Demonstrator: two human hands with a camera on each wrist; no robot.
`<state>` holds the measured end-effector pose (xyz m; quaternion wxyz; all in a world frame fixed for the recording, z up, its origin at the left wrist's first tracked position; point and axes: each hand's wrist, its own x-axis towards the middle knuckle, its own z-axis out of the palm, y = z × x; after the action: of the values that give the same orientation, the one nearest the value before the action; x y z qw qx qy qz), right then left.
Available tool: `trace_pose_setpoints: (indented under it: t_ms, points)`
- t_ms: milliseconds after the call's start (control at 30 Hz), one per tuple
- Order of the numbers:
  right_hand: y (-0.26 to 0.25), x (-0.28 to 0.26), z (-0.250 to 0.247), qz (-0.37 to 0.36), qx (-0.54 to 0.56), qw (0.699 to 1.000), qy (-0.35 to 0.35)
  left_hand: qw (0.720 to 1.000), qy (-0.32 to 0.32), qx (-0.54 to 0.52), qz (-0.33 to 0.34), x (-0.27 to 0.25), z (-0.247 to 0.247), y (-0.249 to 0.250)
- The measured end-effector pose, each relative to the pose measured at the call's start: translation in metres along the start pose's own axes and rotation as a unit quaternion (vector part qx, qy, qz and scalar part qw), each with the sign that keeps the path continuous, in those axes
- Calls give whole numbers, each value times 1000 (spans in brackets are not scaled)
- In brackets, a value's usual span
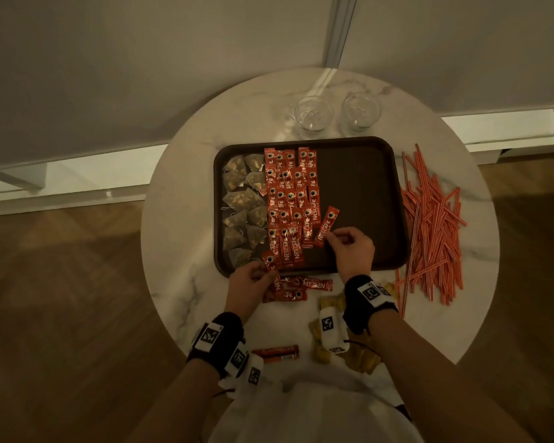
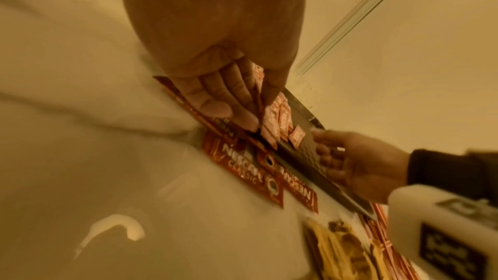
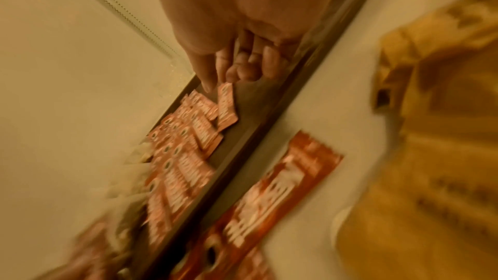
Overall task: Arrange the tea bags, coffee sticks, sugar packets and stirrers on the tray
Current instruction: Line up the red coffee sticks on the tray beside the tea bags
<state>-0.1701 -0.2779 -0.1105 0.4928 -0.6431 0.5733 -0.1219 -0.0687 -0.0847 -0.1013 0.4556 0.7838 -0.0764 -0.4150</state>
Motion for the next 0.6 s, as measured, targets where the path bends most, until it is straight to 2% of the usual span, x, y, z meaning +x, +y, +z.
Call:
trace_pose_setpoints:
  t_ms: [67, 267, 433, 600]
  points:
    - [4, 11, -5, 5, -25, 1000, 4, 1000, -2, -3, 2, 1, 1, 6]
    - [-5, 29, 1, 7, -101, 994, -46, 1000, -14, -10, 20, 7, 5, 24]
    - [-4, 31, 2, 28, -89, 994, -48, 1000, -14, 15, 9, 11, 8, 20]
    - [-2, 29, 4, 11, -91, 995, -43, 999, -16, 29, 23, 13, 13, 19]
